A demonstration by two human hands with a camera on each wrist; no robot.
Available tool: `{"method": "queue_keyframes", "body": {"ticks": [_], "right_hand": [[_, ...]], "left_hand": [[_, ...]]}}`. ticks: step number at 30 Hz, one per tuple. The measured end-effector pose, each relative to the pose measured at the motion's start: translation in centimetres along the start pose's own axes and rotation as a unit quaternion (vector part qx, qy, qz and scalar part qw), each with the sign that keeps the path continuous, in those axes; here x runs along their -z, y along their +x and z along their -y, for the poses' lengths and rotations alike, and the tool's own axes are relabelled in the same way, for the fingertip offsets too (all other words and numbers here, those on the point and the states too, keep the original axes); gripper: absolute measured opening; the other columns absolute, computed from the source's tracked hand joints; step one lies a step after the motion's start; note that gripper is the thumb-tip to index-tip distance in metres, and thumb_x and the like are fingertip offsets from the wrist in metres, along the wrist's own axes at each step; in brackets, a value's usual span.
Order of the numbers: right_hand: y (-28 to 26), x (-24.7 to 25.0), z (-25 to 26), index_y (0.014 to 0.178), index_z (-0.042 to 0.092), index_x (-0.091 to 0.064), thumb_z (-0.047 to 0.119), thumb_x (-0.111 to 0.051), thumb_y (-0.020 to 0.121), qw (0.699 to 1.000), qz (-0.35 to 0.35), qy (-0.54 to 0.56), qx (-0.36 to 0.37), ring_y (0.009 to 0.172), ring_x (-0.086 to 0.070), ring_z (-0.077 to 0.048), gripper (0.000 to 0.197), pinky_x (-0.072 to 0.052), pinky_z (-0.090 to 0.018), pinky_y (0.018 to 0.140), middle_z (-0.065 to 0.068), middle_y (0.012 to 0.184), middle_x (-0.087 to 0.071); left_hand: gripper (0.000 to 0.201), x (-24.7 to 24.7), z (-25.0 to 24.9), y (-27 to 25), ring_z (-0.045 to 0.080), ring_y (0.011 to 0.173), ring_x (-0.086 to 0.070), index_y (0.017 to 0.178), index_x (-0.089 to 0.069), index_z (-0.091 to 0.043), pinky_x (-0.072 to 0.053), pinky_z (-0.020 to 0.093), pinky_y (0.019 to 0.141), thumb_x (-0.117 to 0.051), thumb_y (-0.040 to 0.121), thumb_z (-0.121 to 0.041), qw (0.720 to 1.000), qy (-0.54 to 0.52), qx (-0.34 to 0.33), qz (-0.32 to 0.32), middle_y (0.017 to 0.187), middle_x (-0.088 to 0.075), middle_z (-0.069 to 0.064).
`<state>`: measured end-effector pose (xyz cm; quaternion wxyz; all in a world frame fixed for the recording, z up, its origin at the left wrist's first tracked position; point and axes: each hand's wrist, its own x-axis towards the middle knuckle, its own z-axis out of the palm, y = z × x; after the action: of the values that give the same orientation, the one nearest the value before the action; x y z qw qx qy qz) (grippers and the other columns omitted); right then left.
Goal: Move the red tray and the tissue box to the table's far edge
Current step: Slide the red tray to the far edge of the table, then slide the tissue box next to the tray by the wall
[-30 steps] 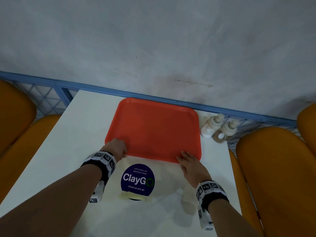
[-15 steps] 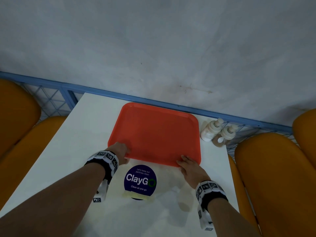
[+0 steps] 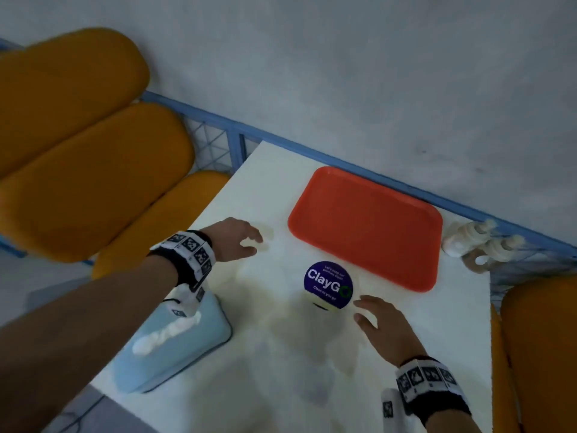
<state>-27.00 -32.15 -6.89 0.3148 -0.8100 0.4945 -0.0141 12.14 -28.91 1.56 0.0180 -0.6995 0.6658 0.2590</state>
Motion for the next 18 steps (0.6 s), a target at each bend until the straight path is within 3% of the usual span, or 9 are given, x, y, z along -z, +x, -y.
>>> {"method": "queue_keyframes", "body": {"ticks": [3, 6, 9, 11, 15, 18], "right_hand": [[-2.4, -2.1, 3.9, 0.124, 0.035, -0.056, 0.036, -0.056, 0.094, 0.999, 0.001, 0.011, 0.049, 0.126, -0.042, -0.010, 0.030, -0.030, -0.028, 0.107, 0.010, 0.135, -0.052], [-3.4, -4.7, 8.5, 0.122, 0.035, -0.058, 0.035, -0.058, 0.093, 0.995, 0.005, 0.022, 0.093, 0.127, -0.042, -0.010, 0.029, -0.030, -0.028, 0.107, 0.010, 0.133, -0.053], [-4.0, -7.9, 13.8, 0.127, 0.033, -0.056, 0.035, -0.056, 0.094, 0.990, 0.014, 0.036, 0.132, 0.132, -0.037, -0.010, 0.033, -0.026, -0.026, 0.107, 0.011, 0.139, -0.048], [-4.7, -10.1, 17.3, 0.133, 0.035, -0.050, 0.039, -0.056, 0.094, 0.988, 0.020, 0.052, 0.144, 0.135, -0.031, -0.007, 0.040, -0.025, -0.024, 0.107, 0.017, 0.142, -0.039], [-6.3, -14.1, 23.1, 0.144, 0.042, -0.027, 0.058, -0.058, 0.085, 0.984, 0.022, 0.093, 0.152, 0.139, -0.016, 0.001, 0.068, -0.030, -0.023, 0.099, 0.021, 0.156, -0.015], [-7.1, -16.6, 25.8, 0.147, 0.045, -0.005, 0.069, -0.069, 0.069, 0.985, 0.041, 0.112, 0.127, 0.141, -0.010, -0.002, 0.103, -0.030, -0.030, 0.104, 0.020, 0.159, 0.003]], "left_hand": [[0.037, -0.5, 2.7, -5.2, 0.023, 0.112, -0.059, 0.129, -0.057, -0.027, -0.043, 0.031, 0.090, -0.058, 0.094, -0.038, 1.000, -0.006, 0.023, -0.001, 0.127, -0.061, 0.005], [0.042, -1.5, 6.0, -10.5, 0.022, 0.113, -0.059, 0.132, -0.053, -0.032, -0.047, 0.038, 0.095, -0.057, 0.093, -0.046, 0.999, -0.020, 0.045, -0.014, 0.130, -0.060, 0.003], [0.054, -3.0, 9.2, -15.8, 0.022, 0.121, -0.056, 0.137, -0.047, -0.033, -0.047, 0.043, 0.101, -0.056, 0.089, -0.056, 0.995, -0.064, 0.067, -0.033, 0.138, -0.055, 0.003], [0.070, -4.3, 10.8, -19.1, 0.023, 0.128, -0.051, 0.141, -0.041, -0.034, -0.044, 0.045, 0.105, -0.049, 0.082, -0.071, 0.994, -0.076, 0.063, -0.040, 0.144, -0.050, 0.001], [0.093, -7.2, 12.2, -24.1, 0.021, 0.139, -0.037, 0.149, -0.020, -0.037, -0.037, 0.044, 0.111, -0.059, 0.074, -0.076, 0.993, -0.112, 0.032, -0.010, 0.157, -0.028, -0.004], [0.119, -10.2, 13.0, -26.2, 0.021, 0.147, -0.020, 0.150, -0.001, -0.043, -0.035, 0.048, 0.114, -0.067, 0.059, -0.081, 0.993, -0.111, 0.021, 0.038, 0.163, -0.003, -0.010]]}}
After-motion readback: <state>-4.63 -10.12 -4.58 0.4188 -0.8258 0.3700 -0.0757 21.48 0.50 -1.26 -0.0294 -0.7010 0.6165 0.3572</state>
